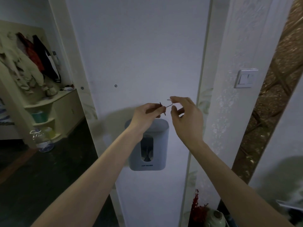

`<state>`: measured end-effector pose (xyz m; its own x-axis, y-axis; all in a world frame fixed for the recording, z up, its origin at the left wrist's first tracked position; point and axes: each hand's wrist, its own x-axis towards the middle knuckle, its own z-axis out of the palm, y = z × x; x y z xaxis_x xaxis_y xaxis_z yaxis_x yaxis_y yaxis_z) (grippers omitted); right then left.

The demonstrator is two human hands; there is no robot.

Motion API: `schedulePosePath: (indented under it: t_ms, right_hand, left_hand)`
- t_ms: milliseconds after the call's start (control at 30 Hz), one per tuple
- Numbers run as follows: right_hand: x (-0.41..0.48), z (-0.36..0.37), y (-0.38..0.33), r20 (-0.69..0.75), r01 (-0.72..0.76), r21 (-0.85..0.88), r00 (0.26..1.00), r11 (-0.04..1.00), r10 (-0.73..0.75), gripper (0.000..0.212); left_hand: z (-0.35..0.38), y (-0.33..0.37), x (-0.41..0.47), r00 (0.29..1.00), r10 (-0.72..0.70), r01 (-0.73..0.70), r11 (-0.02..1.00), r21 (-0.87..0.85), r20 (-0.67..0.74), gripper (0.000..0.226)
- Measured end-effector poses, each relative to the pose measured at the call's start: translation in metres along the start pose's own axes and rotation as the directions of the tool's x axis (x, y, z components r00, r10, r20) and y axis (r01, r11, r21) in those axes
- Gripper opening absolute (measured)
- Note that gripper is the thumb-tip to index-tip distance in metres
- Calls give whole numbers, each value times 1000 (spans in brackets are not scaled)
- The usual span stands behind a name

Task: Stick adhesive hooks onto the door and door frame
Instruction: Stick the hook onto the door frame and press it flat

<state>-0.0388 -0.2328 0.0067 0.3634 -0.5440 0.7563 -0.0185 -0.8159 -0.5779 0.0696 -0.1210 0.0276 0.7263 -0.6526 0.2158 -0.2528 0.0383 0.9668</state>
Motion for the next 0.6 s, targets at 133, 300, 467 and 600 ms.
schedulePosePath:
  t_ms: [133,300,467,600]
  right_hand:
    - [18,-10,3,133,-352,120,932,928,336,26]
    - [24,-28,9,578,-687,197,658,700,483,41]
    - [29,-43,17,731,-829,240,497,505,468,20]
    - [34,-57,23,800,-888,215,400,407,448,15]
  left_hand:
    - [2,3,3,999,34,-34,999,-26,18,25]
    - [9,6,6,995,85,-84,996,-18,56,34]
    - [19,6,9,985,88,-86,996,-23,149,29]
    - [30,7,12,972,117,-116,993,-13,204,28]
